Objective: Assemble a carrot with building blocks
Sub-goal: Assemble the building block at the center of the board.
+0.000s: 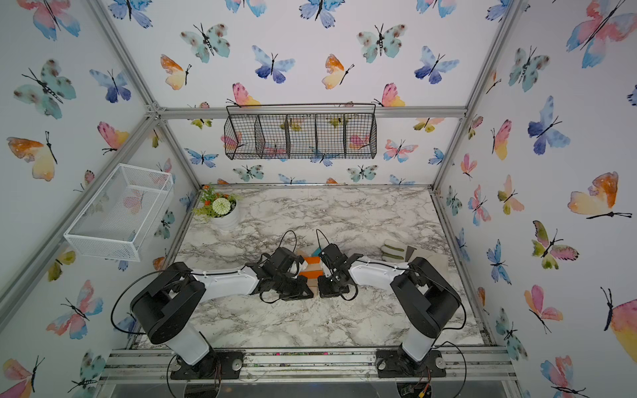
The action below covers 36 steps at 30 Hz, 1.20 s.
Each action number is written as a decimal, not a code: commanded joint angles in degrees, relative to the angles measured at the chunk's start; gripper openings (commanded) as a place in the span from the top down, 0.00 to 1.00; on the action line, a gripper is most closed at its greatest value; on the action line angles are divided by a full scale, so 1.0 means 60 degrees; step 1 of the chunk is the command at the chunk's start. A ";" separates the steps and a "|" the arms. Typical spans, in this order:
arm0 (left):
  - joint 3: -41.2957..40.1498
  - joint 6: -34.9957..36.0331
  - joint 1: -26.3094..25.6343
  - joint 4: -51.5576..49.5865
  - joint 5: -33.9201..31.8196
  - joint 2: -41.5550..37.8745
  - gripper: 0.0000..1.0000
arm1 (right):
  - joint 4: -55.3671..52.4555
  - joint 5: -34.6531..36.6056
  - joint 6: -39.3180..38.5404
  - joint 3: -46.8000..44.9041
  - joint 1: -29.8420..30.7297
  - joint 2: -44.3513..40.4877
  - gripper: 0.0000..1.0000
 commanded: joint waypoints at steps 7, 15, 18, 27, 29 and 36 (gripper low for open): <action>-0.0596 0.0467 0.0611 -0.1082 -0.0839 -0.1861 1.00 | -0.0178 0.0081 -0.0108 0.0312 -0.0089 -0.0133 0.98; -0.1009 0.0797 0.1130 -0.1458 -0.1330 -0.1871 0.93 | -0.0159 -0.0016 -0.0159 0.0513 -0.0105 0.0093 0.98; -0.0835 0.0890 0.1131 -0.1453 -0.1284 -0.1486 0.99 | -0.0178 -0.0031 -0.0187 0.0586 -0.0105 0.0168 0.98; -0.0783 0.0935 0.1129 -0.1065 -0.1165 -0.0800 1.00 | -0.0215 0.0011 -0.0174 0.0534 -0.0105 0.0146 0.98; -0.0753 0.0935 0.1132 -0.0965 -0.1124 -0.0662 1.00 | -0.0264 0.0048 -0.0189 0.0529 -0.0105 0.0132 0.98; -0.0682 0.0891 0.1131 -0.0697 -0.0915 -0.0379 1.00 | -0.0412 0.0186 -0.0210 0.0512 -0.0119 0.0029 0.98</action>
